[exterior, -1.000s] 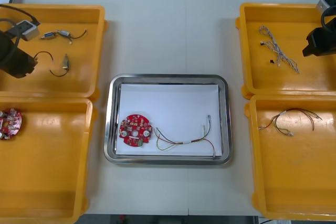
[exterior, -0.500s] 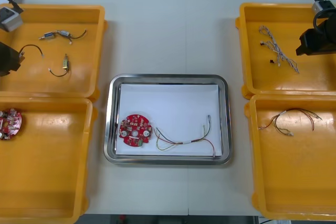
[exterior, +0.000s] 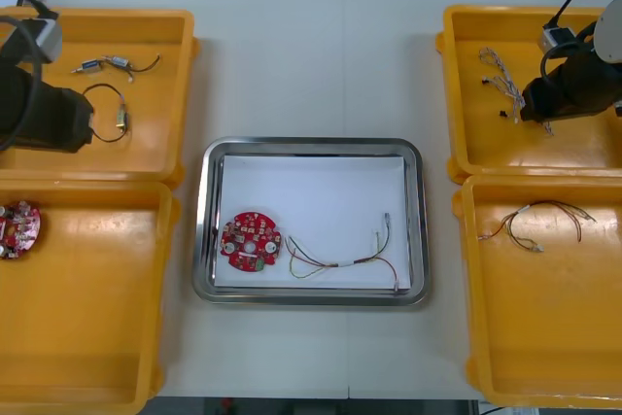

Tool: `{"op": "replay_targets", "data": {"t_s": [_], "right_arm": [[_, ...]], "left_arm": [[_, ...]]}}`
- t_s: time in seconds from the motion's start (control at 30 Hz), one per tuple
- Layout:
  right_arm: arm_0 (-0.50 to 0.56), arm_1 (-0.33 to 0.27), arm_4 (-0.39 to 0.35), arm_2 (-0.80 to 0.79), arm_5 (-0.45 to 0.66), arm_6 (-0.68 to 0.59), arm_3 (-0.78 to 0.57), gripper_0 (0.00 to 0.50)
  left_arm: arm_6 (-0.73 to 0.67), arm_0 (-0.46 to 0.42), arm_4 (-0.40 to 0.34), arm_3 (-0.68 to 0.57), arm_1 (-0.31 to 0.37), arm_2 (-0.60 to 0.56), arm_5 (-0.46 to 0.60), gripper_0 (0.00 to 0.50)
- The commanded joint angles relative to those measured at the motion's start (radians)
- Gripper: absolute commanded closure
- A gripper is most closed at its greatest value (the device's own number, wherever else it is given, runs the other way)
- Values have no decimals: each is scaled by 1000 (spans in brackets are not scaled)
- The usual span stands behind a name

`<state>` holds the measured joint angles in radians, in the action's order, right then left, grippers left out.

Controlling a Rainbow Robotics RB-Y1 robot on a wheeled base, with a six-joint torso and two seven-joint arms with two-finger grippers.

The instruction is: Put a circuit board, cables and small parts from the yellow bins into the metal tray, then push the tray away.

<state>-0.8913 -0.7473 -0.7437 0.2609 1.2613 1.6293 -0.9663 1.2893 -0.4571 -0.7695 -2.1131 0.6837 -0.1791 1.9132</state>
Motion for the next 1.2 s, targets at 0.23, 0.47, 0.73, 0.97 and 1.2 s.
{"op": "replay_targets", "data": {"t_s": [0.23,0.47,0.73,0.97,1.2], "right_arm": [[-41,29,32,3,-60,43,-6,0],[-40,32,35,3,-71,47,-6,2],[-34,32,33,4,-71,47,-6,47],[-23,32,30,4,-79,50,-6,68],[-11,23,20,3,-79,55,-6,75]], "left_arm": [[-343,9,76,-127,-46,210,6,500],[-398,-12,159,-127,-89,326,-17,500],[-481,-51,179,-125,-119,414,-45,500],[-501,-90,197,-84,-135,491,-94,500],[-490,-126,237,7,-154,561,-172,500]]}}
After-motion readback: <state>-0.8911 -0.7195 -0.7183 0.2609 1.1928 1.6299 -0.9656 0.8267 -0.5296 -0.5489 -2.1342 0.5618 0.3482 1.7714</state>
